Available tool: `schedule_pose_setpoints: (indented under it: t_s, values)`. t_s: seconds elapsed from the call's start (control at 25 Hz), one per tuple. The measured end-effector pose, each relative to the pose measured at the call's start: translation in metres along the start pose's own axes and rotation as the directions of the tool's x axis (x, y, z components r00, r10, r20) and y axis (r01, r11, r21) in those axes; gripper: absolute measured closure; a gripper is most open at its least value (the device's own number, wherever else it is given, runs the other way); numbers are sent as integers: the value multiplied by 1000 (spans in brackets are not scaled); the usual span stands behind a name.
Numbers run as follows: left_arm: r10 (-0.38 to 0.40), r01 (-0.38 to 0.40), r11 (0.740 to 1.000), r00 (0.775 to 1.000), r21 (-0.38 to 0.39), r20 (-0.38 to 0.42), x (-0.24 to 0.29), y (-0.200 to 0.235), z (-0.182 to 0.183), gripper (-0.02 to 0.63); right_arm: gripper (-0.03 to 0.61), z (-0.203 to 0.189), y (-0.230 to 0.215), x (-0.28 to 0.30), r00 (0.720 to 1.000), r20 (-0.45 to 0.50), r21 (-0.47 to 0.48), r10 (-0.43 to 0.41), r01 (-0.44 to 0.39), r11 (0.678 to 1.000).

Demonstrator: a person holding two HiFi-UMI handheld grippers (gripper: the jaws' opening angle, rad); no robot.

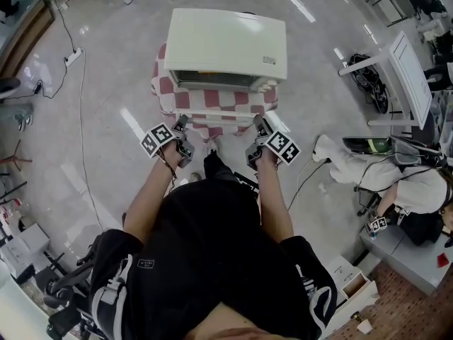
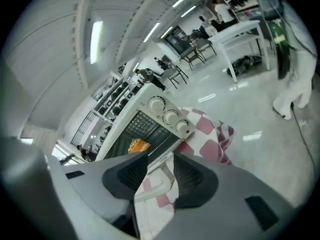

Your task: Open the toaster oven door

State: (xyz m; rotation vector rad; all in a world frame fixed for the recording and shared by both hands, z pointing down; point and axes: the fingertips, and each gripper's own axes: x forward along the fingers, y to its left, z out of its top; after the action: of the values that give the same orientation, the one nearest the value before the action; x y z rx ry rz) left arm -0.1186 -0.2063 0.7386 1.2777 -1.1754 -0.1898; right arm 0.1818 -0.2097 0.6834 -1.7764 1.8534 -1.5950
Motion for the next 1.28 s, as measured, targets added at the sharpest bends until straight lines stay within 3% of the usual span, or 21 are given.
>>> schedule_pose_setpoints:
  t_s: [0.16,0.44,0.64,0.8,0.92,1.08,1.28]
  values:
    - [8,-8,1000,1000,2,-5,-1,2,-1,500,416,-4,-12,10,1000,-2,111,2,-2,994]
    - [9,-9,1000,1000,0,-19,1,5,-3,500,471,-8,-16,17,1000,-19,126,7,-4,992]
    - [-34,34,999,999,7,-22,-2,3,-5,491,474,-8,-18,16,1000,-8,115,12,-11,993]
    - [-119,119,991,993,-55,1,-30,10,-5,469,476,-10,-16,15,1000,-7,114,17,-16,993]
    - [-159,162,983,986,-84,49,-52,12,8,431,476,-10,-15,14,1000,-6,107,19,-19,994]
    - [-194,200,978,975,-54,107,-53,-1,42,430,476,-13,-19,16,1000,-15,103,15,-13,995]
    - [-188,192,980,980,-56,70,-34,-5,55,426,478,-20,-22,14,1000,-17,104,6,-4,995]
